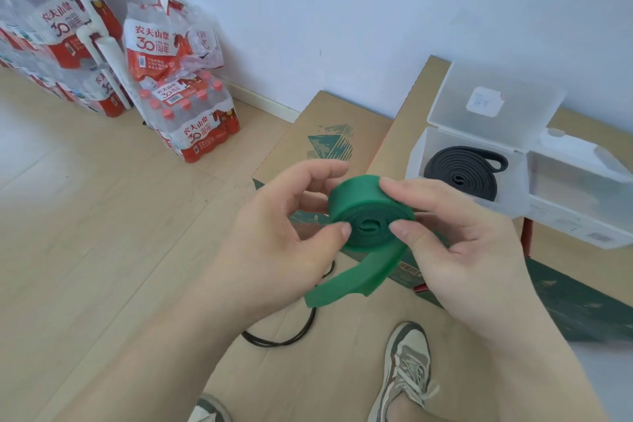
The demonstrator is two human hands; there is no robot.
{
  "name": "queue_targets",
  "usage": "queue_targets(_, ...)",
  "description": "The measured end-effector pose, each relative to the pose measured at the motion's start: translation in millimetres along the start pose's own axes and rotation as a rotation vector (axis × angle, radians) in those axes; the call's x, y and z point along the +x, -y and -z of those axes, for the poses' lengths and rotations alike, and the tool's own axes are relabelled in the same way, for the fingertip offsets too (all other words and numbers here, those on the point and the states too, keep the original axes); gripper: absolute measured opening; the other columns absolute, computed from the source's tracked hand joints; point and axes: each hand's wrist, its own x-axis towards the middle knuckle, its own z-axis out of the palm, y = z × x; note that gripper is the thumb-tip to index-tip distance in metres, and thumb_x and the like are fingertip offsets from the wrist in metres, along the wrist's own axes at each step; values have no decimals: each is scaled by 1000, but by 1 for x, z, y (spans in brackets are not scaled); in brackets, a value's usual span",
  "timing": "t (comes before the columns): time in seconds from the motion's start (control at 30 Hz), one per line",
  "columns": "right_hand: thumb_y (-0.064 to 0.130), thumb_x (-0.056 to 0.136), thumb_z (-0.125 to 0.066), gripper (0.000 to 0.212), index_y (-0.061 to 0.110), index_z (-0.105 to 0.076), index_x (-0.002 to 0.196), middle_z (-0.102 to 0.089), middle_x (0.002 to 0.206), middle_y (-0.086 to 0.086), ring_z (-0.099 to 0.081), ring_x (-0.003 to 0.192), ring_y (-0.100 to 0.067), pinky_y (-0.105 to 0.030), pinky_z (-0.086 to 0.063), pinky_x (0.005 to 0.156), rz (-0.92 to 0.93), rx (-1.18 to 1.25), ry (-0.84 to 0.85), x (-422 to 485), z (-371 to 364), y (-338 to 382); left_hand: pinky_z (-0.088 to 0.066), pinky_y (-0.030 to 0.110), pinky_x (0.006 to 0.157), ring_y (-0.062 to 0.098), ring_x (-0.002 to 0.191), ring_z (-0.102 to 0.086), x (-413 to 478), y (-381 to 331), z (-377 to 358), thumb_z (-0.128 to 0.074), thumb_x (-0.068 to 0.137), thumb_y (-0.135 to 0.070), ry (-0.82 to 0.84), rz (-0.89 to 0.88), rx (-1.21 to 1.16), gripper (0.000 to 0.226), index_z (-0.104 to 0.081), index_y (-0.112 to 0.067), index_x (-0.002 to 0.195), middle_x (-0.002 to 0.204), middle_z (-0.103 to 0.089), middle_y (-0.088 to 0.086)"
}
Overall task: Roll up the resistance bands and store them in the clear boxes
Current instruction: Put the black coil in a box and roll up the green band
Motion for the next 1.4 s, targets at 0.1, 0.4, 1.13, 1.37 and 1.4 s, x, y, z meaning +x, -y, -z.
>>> queue_targets(0.1, -27, 84, -64, 63, 30, -81, 105, -74, 116, 11, -69, 114, -12, -18, -56, 89, 49, -149, 66, 1, -4, -3, -58, 25, 90, 2, 115, -64, -3, 5, -3, -79, 81, -4, 27, -135, 301, 61, -63, -27, 135, 121, -67, -21)
queue_targets(0.4, -11, 77, -77, 36, 12, -77, 104, -78, 118, -6, -75, 112, -22, -30, -60, 95, -109, 240, -81, 3, -1, 6, -59, 19, 79, 11, 97, -73, -1, 0, -3, -79, 82, 7, -97, -23, -122, 46, -73, -31, 108, 98, -76, -11)
queue_targets(1.13, 3, 76, -87, 39, 31, -79, 102, -79, 112, 5, -75, 107, -20, -41, -60, 96, -103, 55, -96, 1, -6, 2, -60, 21, 81, 12, 103, -72, -2, 7, -7, -75, 88, 3, -66, -60, 73, 42, -73, -30, 115, 106, -72, -17)
queue_targets(1.37, -8, 91, -65, 49, 27, -74, 123, -75, 123, -2, -71, 116, -23, -30, -58, 97, -54, 230, -17, 3, -2, 4, -60, 29, 74, 23, 96, -73, 2, 0, 1, -81, 81, 4, -113, 55, -417, 38, -71, -21, 107, 105, -76, 0)
queue_targets(1.4, -13, 92, -63, 51, 26, -74, 121, -75, 122, -1, -71, 115, -22, -28, -58, 96, -45, 224, -21, 3, -2, 3, -61, 31, 76, 22, 96, -73, 2, 1, 0, -82, 80, 4, -96, 68, -392, 39, -70, -22, 106, 104, -76, -1)
